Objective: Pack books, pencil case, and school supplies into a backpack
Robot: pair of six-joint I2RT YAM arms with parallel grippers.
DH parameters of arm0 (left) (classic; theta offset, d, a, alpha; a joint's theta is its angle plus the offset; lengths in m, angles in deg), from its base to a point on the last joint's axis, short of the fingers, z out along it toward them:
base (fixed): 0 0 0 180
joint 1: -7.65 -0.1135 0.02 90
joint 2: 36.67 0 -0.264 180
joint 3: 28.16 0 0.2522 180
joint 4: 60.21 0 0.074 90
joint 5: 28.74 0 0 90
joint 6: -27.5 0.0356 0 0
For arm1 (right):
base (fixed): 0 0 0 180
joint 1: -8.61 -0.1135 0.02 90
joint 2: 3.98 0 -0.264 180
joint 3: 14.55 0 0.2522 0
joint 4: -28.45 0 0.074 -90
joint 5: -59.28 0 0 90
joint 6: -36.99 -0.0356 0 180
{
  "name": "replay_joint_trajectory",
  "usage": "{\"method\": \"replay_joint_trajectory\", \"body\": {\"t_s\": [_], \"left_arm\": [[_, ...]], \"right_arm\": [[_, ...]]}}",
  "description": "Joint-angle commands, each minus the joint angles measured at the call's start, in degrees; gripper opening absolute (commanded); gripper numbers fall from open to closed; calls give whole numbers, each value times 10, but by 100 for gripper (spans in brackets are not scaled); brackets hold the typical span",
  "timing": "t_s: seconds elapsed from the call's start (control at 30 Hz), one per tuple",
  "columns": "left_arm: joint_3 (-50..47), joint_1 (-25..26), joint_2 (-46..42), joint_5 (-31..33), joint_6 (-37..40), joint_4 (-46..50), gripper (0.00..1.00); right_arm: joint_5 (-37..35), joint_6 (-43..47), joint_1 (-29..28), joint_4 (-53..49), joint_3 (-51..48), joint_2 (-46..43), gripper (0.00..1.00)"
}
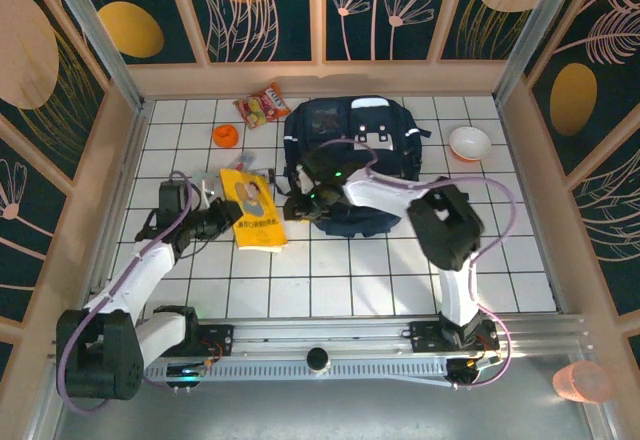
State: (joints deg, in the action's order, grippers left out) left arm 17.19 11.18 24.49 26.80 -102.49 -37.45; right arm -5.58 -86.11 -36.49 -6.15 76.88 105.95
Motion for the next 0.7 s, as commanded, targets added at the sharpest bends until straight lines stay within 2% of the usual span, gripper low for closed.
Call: {"method": "replay_joint_trajectory", "body": {"t_s": [0.0,0.2,0.4,0.47,0.57,0.67], "left_arm": [[68,2,-32,-69,66,-43,0],[129,15,-47,-145,85,-189,0],[196,61,15,-206,86,-297,0],[211,74,41,-219,59,-340,0],[213,87,66,-232,-6,-438,0],[228,105,81,-242,-14,-462,0]], "right_arm": [[-39,-8,33,108,-38,-120,36],[-66,51,78,233,-137,-279,39],[-33,112,113,344,-214,-415,47],[-21,111,122,381,-230,-444,55],[-22,99,128,436,-259,-485,73],[-19,97,131,434,-261,-497,82]]}}
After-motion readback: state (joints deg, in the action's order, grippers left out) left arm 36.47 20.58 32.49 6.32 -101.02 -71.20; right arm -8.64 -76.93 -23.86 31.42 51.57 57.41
